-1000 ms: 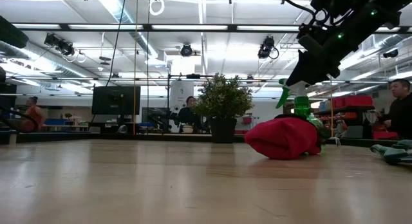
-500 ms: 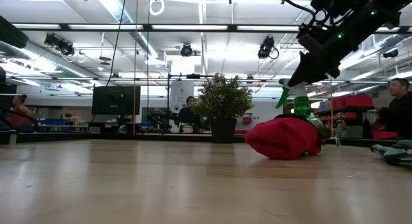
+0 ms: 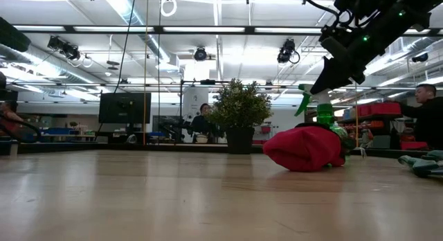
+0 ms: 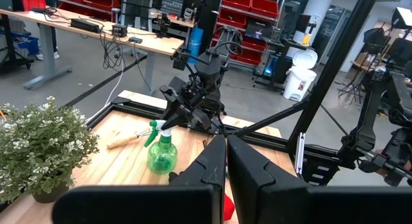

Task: Pick & Place Garden tools in Gardening bag
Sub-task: Put the green spray bottle into the gardening bag

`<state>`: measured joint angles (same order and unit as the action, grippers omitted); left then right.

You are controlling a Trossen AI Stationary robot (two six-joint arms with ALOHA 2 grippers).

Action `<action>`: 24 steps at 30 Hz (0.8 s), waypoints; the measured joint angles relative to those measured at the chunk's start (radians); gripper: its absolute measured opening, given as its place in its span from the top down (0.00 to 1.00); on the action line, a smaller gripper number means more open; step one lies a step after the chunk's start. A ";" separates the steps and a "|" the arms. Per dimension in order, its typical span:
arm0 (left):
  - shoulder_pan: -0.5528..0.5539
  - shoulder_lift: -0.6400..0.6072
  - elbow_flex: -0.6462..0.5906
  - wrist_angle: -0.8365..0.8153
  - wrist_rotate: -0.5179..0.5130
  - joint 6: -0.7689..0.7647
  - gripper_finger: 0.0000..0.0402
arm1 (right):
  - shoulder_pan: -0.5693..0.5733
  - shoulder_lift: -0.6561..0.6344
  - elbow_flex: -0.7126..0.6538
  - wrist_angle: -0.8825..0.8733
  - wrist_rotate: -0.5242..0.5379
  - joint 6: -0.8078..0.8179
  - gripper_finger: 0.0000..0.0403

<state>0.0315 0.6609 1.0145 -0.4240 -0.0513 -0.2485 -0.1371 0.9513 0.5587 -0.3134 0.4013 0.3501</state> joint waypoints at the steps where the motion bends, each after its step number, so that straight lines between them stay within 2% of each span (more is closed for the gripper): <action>1: 0.000 0.000 0.000 0.000 0.000 0.000 0.95 | 0.000 0.000 0.000 0.000 -0.001 -0.001 0.86; 9: 0.000 0.000 0.000 0.000 0.000 0.000 0.95 | 0.000 0.000 0.046 -0.007 -0.021 -0.062 0.88; 24: 0.000 0.000 0.000 0.000 0.000 0.000 0.95 | 0.000 0.000 0.397 -0.124 0.009 -0.192 0.88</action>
<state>0.0316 0.6607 1.0145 -0.4244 -0.0515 -0.2485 -0.1371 0.9516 0.9559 -0.4374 0.4103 0.1581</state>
